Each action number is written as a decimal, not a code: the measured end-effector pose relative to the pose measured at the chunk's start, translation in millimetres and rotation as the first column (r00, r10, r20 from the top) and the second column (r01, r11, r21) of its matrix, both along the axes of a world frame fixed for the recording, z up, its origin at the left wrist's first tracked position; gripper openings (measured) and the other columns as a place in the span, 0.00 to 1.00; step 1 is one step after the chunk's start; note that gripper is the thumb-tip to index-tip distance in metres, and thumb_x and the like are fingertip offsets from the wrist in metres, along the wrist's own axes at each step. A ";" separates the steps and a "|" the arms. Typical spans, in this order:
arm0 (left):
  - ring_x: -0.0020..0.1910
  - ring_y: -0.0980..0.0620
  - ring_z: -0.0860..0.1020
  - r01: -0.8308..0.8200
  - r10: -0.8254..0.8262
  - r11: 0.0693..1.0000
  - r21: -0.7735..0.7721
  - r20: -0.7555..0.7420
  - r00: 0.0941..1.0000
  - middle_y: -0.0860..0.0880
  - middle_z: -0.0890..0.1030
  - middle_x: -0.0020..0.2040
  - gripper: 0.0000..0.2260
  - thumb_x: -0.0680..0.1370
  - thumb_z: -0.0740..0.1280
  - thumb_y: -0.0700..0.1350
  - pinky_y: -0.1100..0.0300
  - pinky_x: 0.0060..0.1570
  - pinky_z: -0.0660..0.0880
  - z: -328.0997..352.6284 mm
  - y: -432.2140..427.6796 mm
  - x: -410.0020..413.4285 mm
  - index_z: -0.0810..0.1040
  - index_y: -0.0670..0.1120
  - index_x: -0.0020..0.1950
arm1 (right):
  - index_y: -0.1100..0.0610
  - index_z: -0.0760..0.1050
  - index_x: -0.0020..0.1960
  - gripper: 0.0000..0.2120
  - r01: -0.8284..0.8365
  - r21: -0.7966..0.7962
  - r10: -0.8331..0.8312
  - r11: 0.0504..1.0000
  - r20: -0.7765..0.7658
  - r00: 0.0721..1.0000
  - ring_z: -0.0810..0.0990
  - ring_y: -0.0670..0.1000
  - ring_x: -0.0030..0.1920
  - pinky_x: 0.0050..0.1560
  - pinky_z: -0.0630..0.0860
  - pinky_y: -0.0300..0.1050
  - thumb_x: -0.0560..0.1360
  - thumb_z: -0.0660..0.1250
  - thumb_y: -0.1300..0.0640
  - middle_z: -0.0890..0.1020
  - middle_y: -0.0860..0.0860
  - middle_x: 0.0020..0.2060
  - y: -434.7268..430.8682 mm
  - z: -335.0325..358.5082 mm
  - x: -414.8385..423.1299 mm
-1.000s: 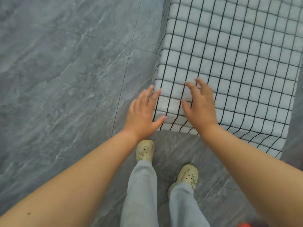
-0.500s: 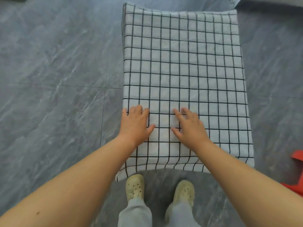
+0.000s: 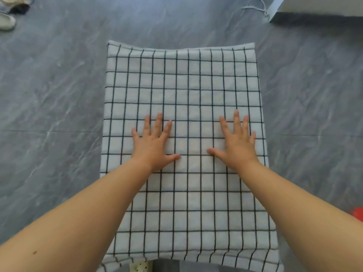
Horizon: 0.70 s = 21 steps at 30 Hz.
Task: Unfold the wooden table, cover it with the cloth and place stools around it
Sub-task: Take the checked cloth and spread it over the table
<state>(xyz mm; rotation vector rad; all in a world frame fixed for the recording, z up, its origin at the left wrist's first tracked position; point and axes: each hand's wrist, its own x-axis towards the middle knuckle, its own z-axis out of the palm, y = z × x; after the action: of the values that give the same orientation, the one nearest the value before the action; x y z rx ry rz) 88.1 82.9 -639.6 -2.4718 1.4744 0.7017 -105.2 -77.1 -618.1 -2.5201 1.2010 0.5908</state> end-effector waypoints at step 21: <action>0.73 0.45 0.31 0.123 -0.122 0.992 -0.029 0.040 0.992 0.48 0.32 0.76 0.41 0.71 0.42 0.73 0.35 0.70 0.43 -6.5 -29.4 -4.0 0.31 0.53 0.74 | 0.51 0.53 0.78 0.40 -0.052 -0.033 0.057 0.998 0.180 0.982 0.47 0.59 0.77 0.75 0.49 0.61 0.72 0.64 0.39 0.51 0.57 0.78 -41.2 -5.1 -0.2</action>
<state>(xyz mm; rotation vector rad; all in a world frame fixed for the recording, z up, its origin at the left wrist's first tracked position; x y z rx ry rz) 84.1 53.5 -646.0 -2.3785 1.6184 0.6096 -105.4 -118.3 -623.3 -2.5730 1.0853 0.3495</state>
